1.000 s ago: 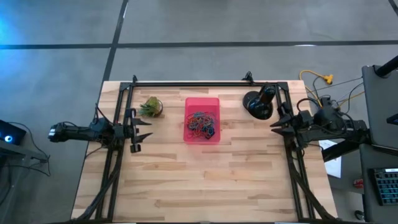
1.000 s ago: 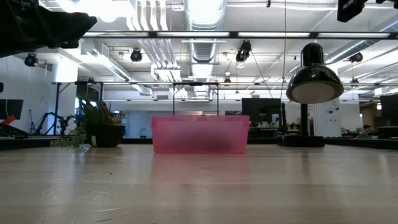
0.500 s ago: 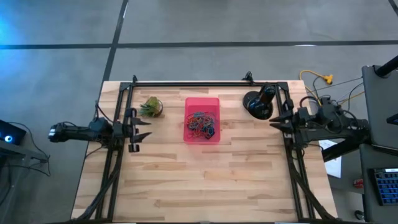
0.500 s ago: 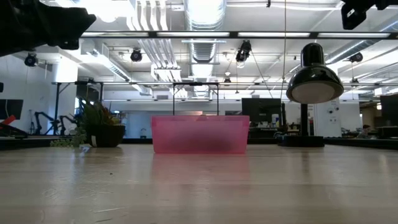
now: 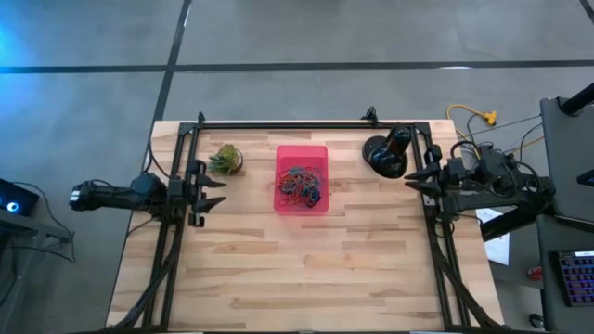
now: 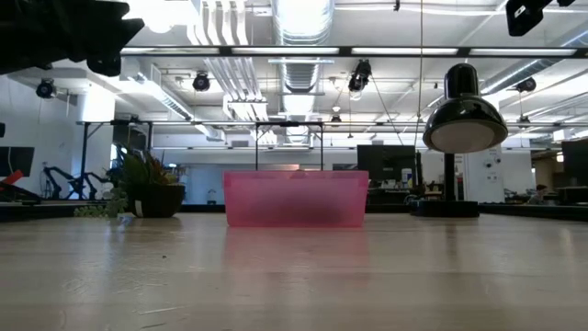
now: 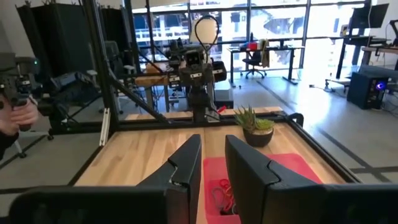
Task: Pick and place rubber bands into bin
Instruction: Return to Home Position
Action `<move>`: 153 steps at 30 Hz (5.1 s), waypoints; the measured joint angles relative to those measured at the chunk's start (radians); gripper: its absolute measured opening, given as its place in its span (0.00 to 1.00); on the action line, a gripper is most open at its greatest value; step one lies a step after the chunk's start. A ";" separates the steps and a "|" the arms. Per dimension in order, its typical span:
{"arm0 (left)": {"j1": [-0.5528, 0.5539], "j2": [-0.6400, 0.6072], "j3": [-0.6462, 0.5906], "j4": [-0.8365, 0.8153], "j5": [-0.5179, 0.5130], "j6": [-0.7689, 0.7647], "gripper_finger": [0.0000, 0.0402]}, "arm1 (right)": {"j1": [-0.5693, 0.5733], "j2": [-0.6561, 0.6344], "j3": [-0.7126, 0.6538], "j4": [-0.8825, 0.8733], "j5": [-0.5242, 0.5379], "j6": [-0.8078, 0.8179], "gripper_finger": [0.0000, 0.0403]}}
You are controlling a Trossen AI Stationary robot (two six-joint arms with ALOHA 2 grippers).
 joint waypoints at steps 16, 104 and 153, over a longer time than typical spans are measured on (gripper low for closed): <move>0.000 0.078 0.274 -0.383 0.044 -0.152 0.38 | 0.000 0.001 -0.001 0.000 0.000 0.003 0.17; 0.000 0.089 0.415 -0.580 0.045 -0.153 0.38 | 0.000 0.001 -0.002 0.001 0.000 0.003 0.17; 0.000 0.093 0.415 -0.580 0.045 -0.153 0.38 | 0.000 0.001 -0.002 0.001 0.000 0.003 0.17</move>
